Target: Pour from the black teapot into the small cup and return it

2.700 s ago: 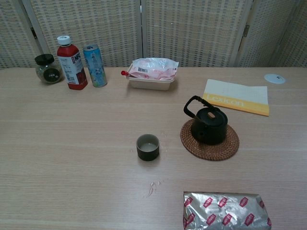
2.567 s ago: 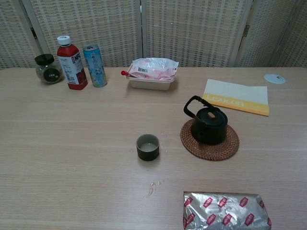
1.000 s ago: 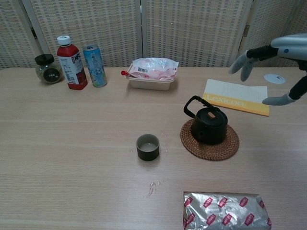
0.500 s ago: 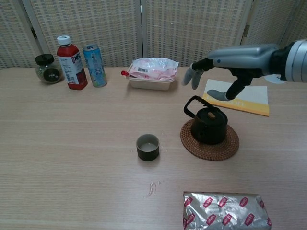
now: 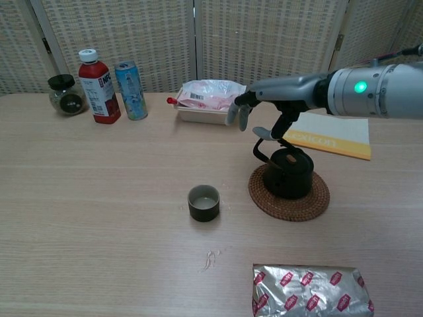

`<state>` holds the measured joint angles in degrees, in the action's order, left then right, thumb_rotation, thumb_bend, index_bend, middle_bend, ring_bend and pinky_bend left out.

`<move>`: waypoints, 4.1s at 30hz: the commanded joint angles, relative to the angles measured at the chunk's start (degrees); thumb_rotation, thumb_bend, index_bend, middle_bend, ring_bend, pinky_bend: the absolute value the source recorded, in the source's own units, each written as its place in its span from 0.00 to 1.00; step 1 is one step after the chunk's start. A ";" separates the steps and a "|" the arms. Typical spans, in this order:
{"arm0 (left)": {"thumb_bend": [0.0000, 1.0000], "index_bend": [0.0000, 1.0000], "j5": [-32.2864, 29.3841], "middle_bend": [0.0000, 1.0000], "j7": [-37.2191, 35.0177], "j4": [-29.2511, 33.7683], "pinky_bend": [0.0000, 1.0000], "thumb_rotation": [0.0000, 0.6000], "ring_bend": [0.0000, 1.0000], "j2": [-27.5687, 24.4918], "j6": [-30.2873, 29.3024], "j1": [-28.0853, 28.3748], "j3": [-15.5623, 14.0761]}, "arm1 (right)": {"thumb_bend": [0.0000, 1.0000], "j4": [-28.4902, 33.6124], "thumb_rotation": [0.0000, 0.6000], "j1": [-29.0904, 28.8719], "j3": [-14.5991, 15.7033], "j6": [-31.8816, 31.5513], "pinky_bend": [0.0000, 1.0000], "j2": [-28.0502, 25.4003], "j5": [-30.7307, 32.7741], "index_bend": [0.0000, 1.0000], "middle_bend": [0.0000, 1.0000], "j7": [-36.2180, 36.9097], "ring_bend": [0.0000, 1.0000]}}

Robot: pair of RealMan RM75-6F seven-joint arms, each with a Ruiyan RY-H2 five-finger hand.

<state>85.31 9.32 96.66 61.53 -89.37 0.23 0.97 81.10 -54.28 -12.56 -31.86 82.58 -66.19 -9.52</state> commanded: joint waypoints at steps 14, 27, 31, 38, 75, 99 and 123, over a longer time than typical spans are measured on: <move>0.18 0.03 -0.10 0.00 -0.31 -0.35 0.01 1.00 0.00 -0.04 0.33 -0.20 -0.04 | 0.58 -5.95 1.00 -3.57 3.61 2.58 0.08 3.69 3.71 0.23 0.36 -1.37 0.14; 0.18 0.03 -0.35 0.00 -0.38 -0.74 0.01 1.00 0.00 0.19 0.55 -0.16 0.18 | 0.58 -4.05 1.00 -3.57 5.52 1.63 0.08 1.84 4.71 0.23 0.43 -1.39 0.14; 0.18 0.03 -0.17 0.00 -0.54 -0.85 0.00 1.00 0.00 0.04 0.23 -0.14 0.42 | 0.58 -1.84 1.00 -3.15 6.23 0.27 0.08 0.31 5.09 0.23 0.44 -2.28 0.14; 0.18 0.03 0.02 0.00 -0.94 -1.02 0.00 1.00 0.00 -0.05 -0.13 -0.29 0.49 | 0.58 4.46 1.00 -1.31 7.23 -3.91 0.08 -3.81 4.08 0.23 0.44 -3.62 0.14; 0.18 0.03 0.94 0.00 -0.11 -0.16 0.00 1.00 0.00 0.73 0.25 -0.21 0.11 | 0.00 13.92 1.00 10.08 14.56 -14.26 0.08 -15.73 3.00 0.23 0.34 -13.64 0.18; 0.18 0.03 1.31 0.00 -0.97 -0.54 0.00 1.00 0.00 0.73 -0.31 -0.70 -0.19 | 0.00 14.87 1.00 12.93 14.11 -18.79 0.08 -12.19 -1.27 0.23 0.34 -15.04 0.17; 0.18 0.03 1.66 0.00 -3.62 -2.39 0.00 1.00 0.00 0.84 -1.36 -1.51 -0.31 | 0.06 13.80 1.00 14.94 12.72 -20.83 0.00 -8.56 -8.81 0.36 0.40 -11.83 0.32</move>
<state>86.98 5.73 94.30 62.36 -90.71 -1.26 0.67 95.12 -39.17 0.27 -52.96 73.76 -75.04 -21.35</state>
